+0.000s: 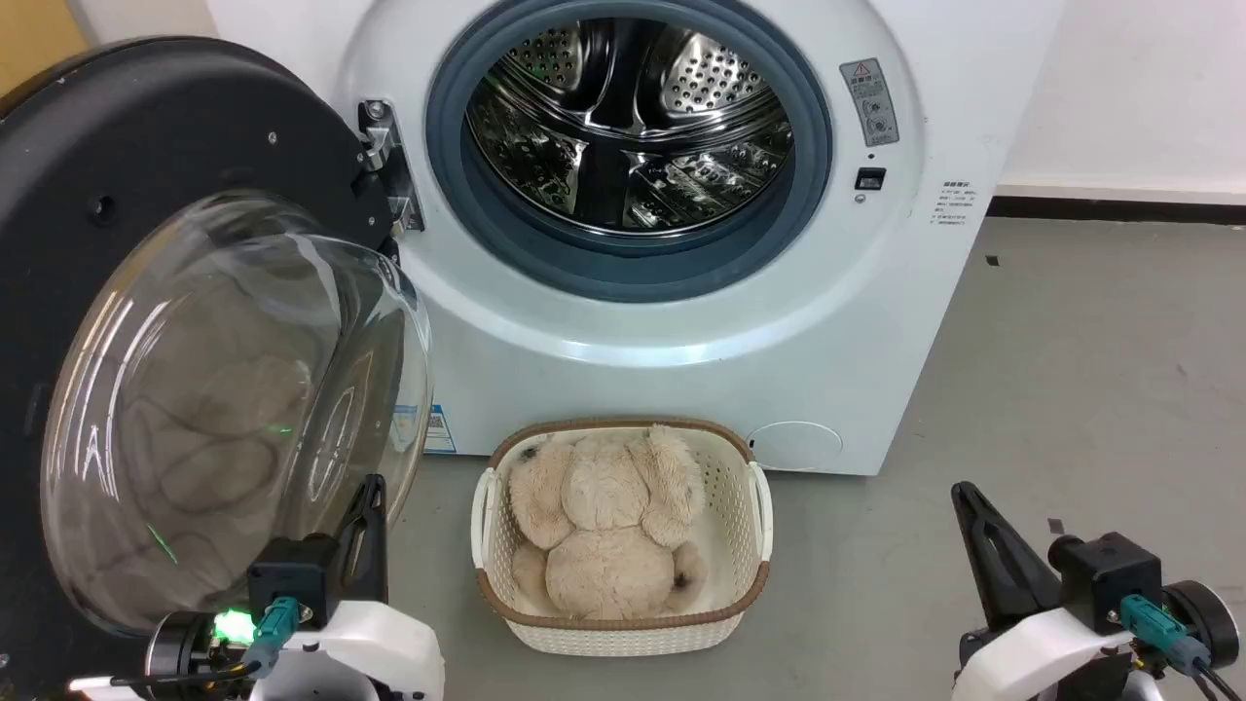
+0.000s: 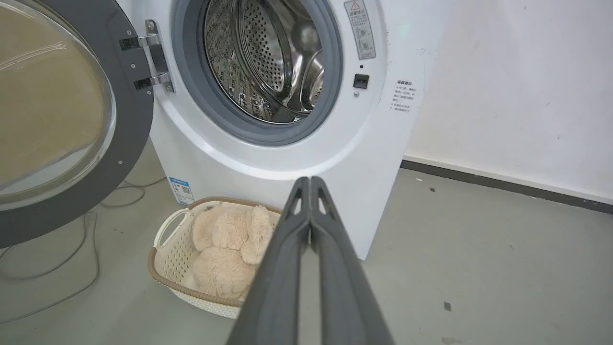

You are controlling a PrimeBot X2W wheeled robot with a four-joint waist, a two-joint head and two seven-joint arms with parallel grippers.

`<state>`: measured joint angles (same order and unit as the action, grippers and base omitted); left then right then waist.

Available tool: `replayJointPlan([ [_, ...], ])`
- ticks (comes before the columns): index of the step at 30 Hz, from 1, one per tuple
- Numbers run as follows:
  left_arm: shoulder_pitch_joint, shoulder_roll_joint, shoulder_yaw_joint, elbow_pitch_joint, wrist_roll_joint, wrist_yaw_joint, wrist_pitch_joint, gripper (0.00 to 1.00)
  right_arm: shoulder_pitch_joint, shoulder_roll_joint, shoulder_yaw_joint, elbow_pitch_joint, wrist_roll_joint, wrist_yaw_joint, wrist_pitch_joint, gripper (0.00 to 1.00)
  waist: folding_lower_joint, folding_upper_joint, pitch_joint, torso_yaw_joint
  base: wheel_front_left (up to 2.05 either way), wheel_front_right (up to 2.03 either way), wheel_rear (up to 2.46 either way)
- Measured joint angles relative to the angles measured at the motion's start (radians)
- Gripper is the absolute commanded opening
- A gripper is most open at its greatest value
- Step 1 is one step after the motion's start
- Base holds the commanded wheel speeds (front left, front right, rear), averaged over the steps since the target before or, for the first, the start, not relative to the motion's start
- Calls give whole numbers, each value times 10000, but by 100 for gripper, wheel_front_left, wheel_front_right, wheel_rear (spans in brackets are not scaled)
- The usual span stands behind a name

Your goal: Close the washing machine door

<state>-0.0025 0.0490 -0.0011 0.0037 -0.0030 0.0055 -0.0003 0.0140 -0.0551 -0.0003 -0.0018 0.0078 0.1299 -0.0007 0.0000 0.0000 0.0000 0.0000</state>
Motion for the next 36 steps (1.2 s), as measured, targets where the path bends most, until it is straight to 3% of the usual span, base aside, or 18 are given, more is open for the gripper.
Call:
replayJointPlan([
  [24, 0, -2, -2, 4, -2, 4, 0, 0, 4, -2, 0, 0, 6, 0, 0, 0, 0, 0, 0, 0, 0, 0, 0],
  [25, 0, -2, -2, 8, -2, 6, 0, 100, 5, -2, 0, 0, 6, 0, 0, 100, 0, 0, 0, 0, 0, 0, 0],
  [35, 0, -2, -94, 10, -4, 167, -100, 100, 5, -2, -115, 0, 127, 0, -105, 100, 0, 0, 16, 2, 0, 0, 0],
  [36, 0, -2, -113, 8, -4, 194, -111, 51, 5, -2, -138, 0, 134, 0, -113, 100, 0, 0, 18, 4, 0, 0, 0],
])
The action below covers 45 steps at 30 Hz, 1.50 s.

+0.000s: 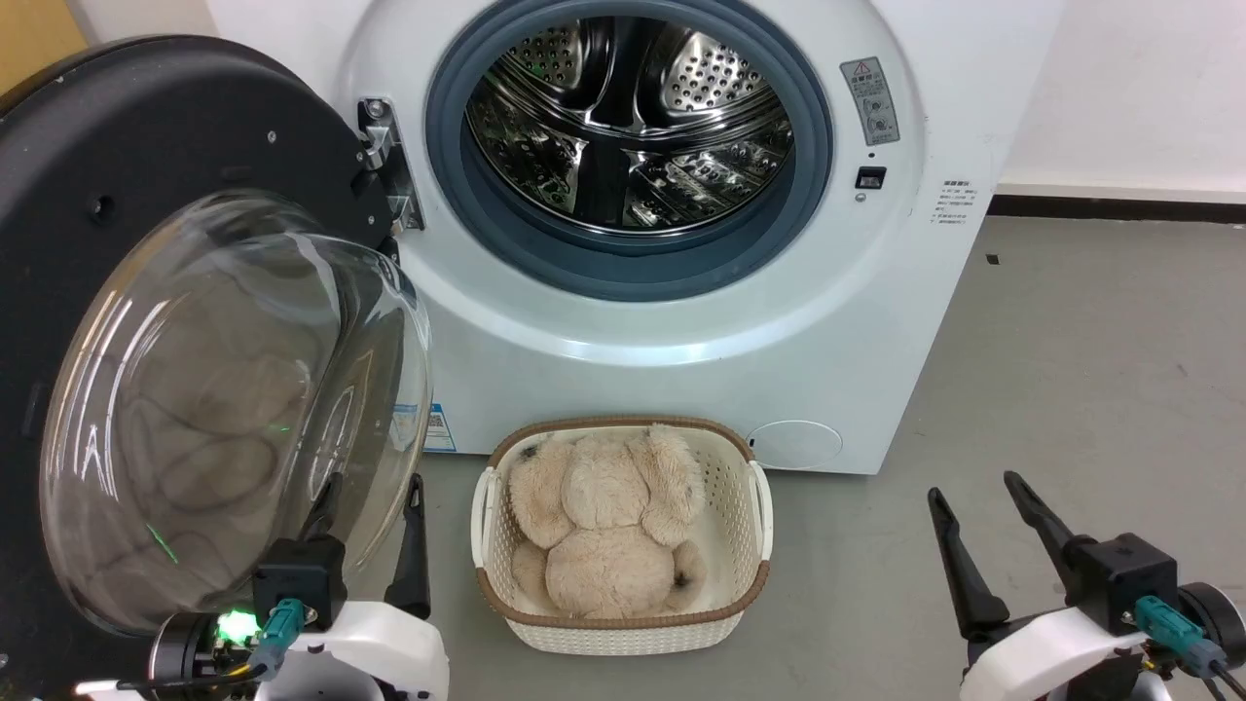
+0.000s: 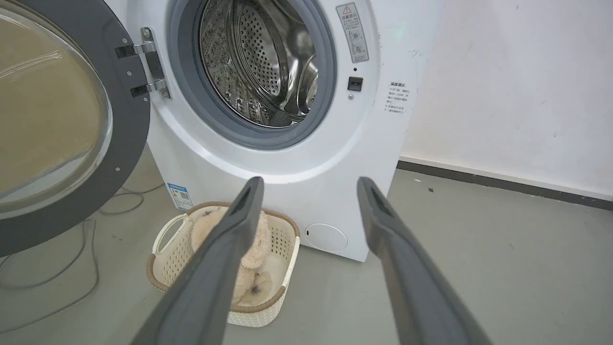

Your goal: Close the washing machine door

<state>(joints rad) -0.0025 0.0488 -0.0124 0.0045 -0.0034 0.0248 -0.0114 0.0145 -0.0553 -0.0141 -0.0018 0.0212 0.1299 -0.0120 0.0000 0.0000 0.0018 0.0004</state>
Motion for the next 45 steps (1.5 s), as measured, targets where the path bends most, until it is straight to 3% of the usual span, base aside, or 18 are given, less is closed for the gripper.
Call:
replayJointPlan([
  [1, -1, 0, -10, 2, 0, 31, -13, 0, 0, 0, -15, 0, 33, 0, -10, 100, 0, 0, 2, 2, 0, 0, 0],
  [20, -676, 29, -153, -596, -86, 144, -426, 0, 2, 0, -380, -2, 512, 0, -410, 100, 0, 0, 50, 371, 0, 0, 0],
  [32, -1760, 38, -35, -1346, -479, -119, -686, 0, 2, 0, -644, -13, 742, 0, -662, 100, 0, 0, 137, 968, 0, 0, 0],
  [45, -3164, 15, 767, -1850, -1363, -476, -957, 0, -3, 0, -945, -44, 880, 0, -943, 100, 0, 0, 299, 1880, 0, 0, 0],
])
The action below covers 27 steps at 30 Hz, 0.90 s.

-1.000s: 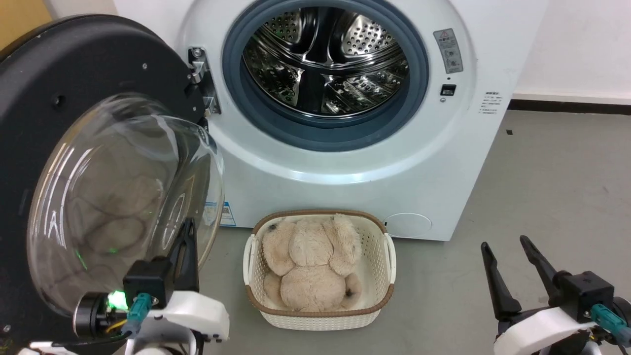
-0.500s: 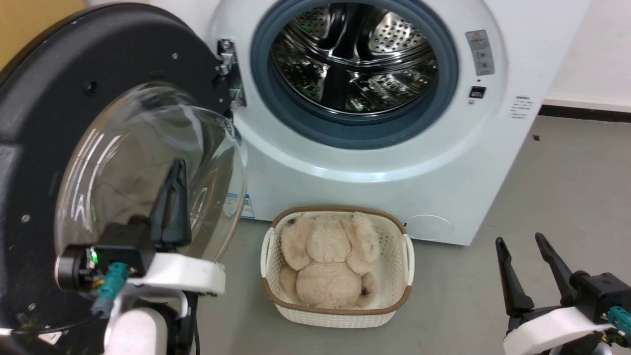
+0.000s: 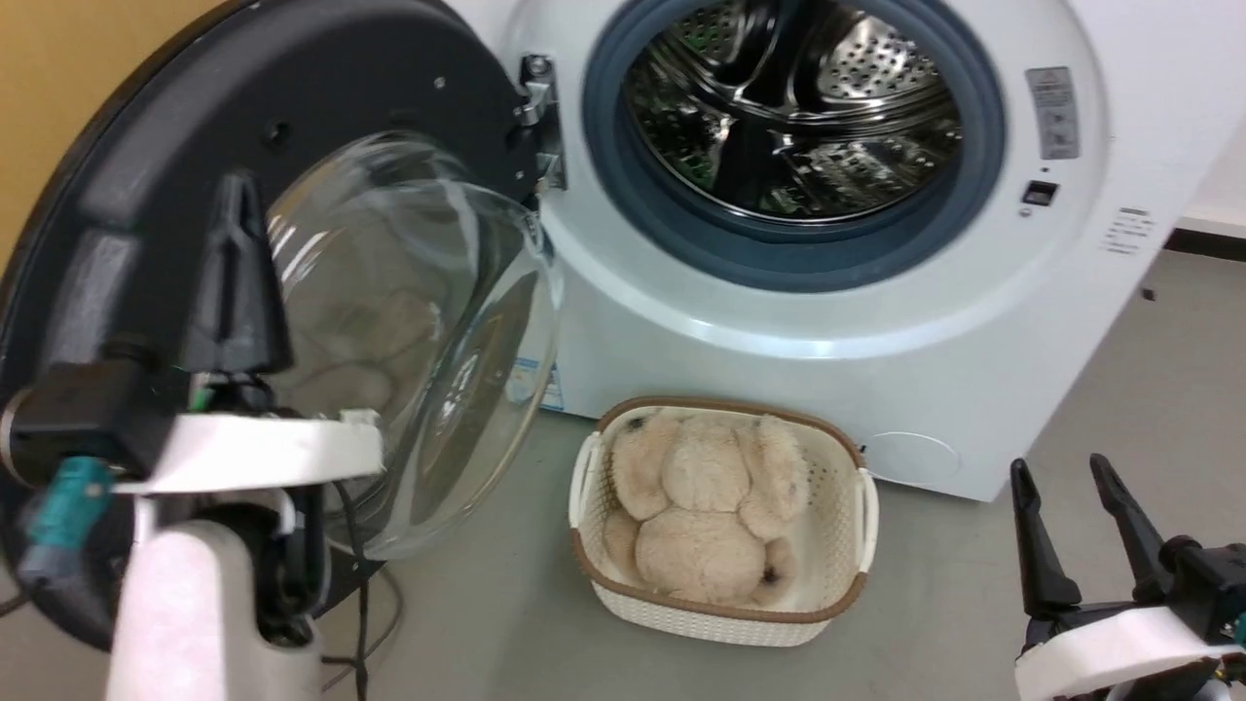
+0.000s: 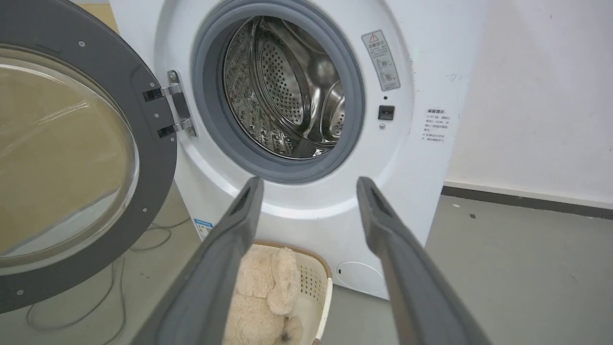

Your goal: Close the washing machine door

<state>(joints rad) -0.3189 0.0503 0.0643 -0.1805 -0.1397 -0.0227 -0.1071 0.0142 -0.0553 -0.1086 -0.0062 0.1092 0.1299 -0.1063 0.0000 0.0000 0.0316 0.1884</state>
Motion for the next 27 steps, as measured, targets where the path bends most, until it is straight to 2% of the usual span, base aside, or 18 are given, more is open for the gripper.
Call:
replayJointPlan([
  [6, -481, 67, 646, -71, -625, -174, -104, 0, -1, 0, -163, 2, 171, 0, -117, 100, 0, 0, 78, 443, 0, 0, 0],
  [12, -850, 374, 1287, 8, -1488, -257, -169, 0, -3, 2, -268, 10, 257, 0, -224, 100, 0, 0, 134, 876, 0, 0, 0],
  [21, -1228, 631, 2855, 399, -3507, -242, 224, 0, -33, 2, -376, 8, 418, 0, -414, 100, 0, 0, 251, 1317, 0, 0, 0],
  [27, -1389, 650, 3877, 1151, -5164, -67, 811, 0, -65, 2, -476, 10, 491, 0, -548, 100, 0, 0, 333, 1578, 0, 0, 0],
])
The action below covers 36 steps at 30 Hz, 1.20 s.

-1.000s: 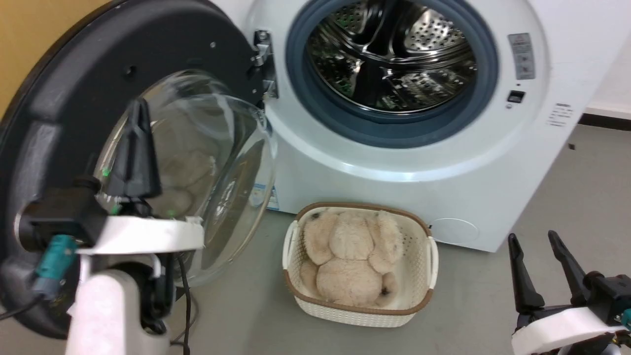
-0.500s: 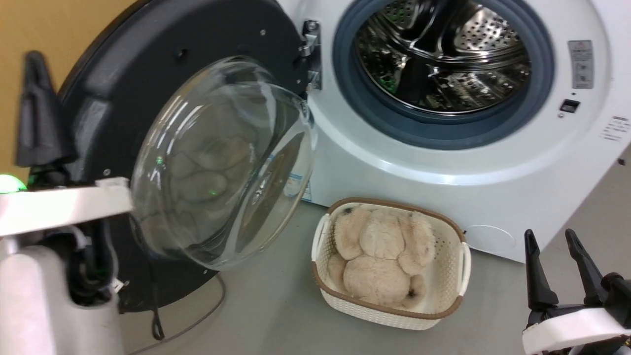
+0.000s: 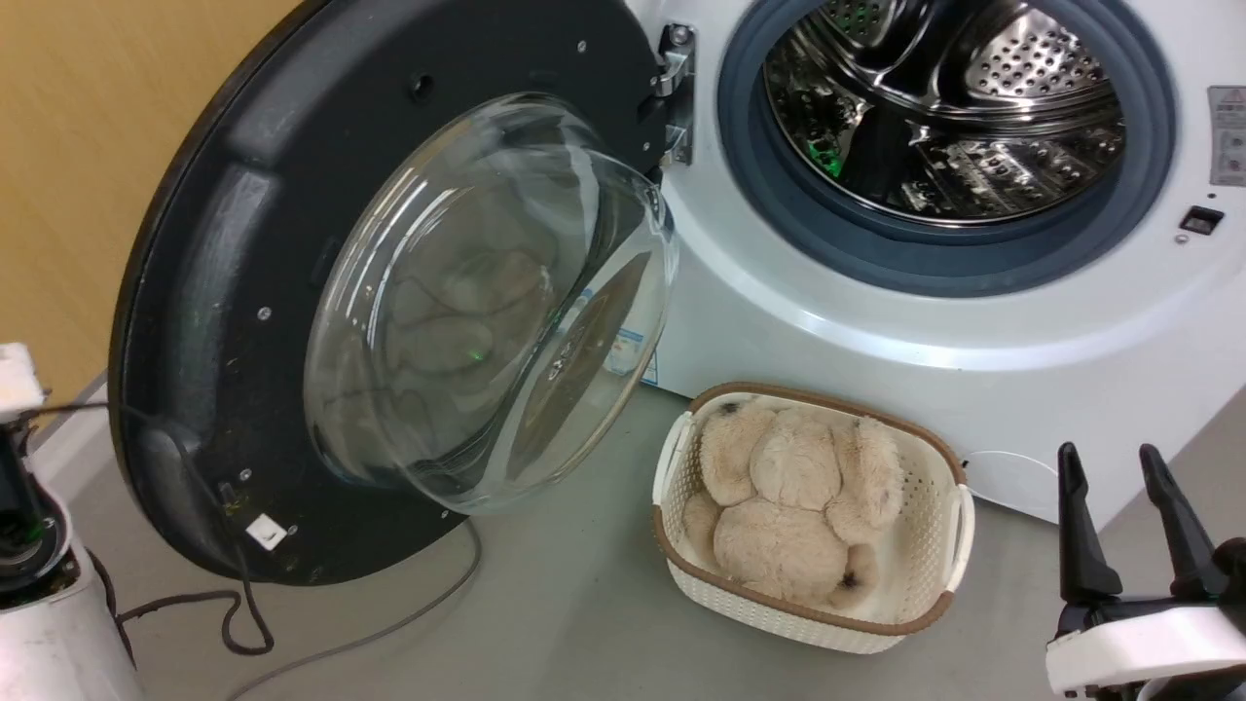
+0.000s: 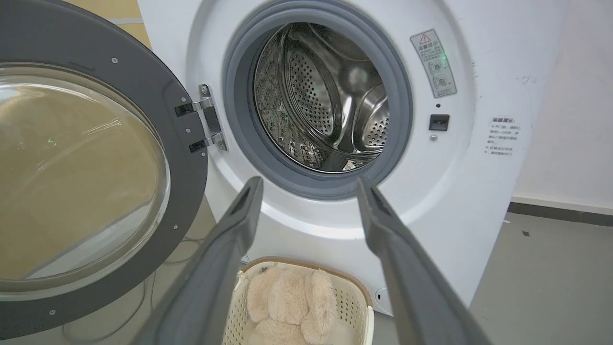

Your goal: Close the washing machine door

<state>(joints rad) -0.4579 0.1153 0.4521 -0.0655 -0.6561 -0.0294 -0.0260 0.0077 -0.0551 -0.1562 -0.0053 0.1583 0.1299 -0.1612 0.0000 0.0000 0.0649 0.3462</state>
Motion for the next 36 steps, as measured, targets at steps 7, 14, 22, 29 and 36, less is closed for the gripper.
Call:
replayJointPlan([
  [7, 0, -12, 761, 1112, -2148, -17, 1360, 0, -65, 0, -178, -8, 35, 0, -134, 100, 0, 0, 95, 291, 0, 0, 0],
  [14, 170, -58, 1244, 2038, -4103, -290, 2953, 0, -64, 0, -422, -42, 117, 0, -282, 100, 0, 0, 193, 565, 0, 0, 0],
  [22, 607, -257, 1101, 2867, -5237, -635, 4322, 0, -86, 2, -612, -105, 119, 0, -439, 100, 0, 0, 346, 907, 0, 0, 0],
  [29, 842, -422, 755, 2846, -6380, -767, 5369, 0, -198, 4, -656, -159, 244, 0, -604, 100, 0, 0, 534, 1189, 0, 0, 0],
  [36, 1523, -468, 150, 2163, -7482, -853, 6408, 0, -222, 6, -859, -213, 360, 0, -738, 100, 0, 0, 704, 1403, 0, 0, 0],
])
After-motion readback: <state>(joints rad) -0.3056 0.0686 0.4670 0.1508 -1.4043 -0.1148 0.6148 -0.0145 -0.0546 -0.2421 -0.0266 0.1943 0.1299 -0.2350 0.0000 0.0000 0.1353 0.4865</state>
